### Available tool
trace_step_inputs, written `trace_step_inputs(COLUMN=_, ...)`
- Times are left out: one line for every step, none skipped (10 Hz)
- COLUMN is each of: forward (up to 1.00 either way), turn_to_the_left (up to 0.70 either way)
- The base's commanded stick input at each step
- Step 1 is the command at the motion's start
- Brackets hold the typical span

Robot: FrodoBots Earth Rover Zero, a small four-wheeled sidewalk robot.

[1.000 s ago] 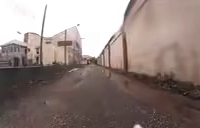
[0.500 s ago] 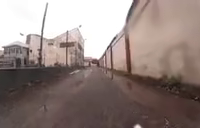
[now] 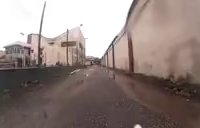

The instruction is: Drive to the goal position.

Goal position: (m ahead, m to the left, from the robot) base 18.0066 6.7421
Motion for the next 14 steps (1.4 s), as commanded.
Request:
trace_step_inputs(forward=0.70, turn_to_the_left=0.10)
trace_step_inputs(forward=0.70, turn_to_the_left=0.10)
trace_step_inputs(forward=0.70, turn_to_the_left=0.10)
trace_step_inputs(forward=0.70, turn_to_the_left=0.10)
trace_step_inputs(forward=0.70, turn_to_the_left=0.10)
trace_step_inputs(forward=0.70, turn_to_the_left=0.10)
trace_step_inputs(forward=0.70, turn_to_the_left=0.10)
trace_step_inputs(forward=0.70, turn_to_the_left=0.10)
trace_step_inputs(forward=0.70, turn_to_the_left=0.10)
trace_step_inputs(forward=0.70, turn_to_the_left=0.10)
trace_step_inputs(forward=0.70, turn_to_the_left=0.10)
trace_step_inputs(forward=0.70, turn_to_the_left=0.10)
trace_step_inputs(forward=0.70, turn_to_the_left=0.10)
trace_step_inputs(forward=0.70, turn_to_the_left=0.10)
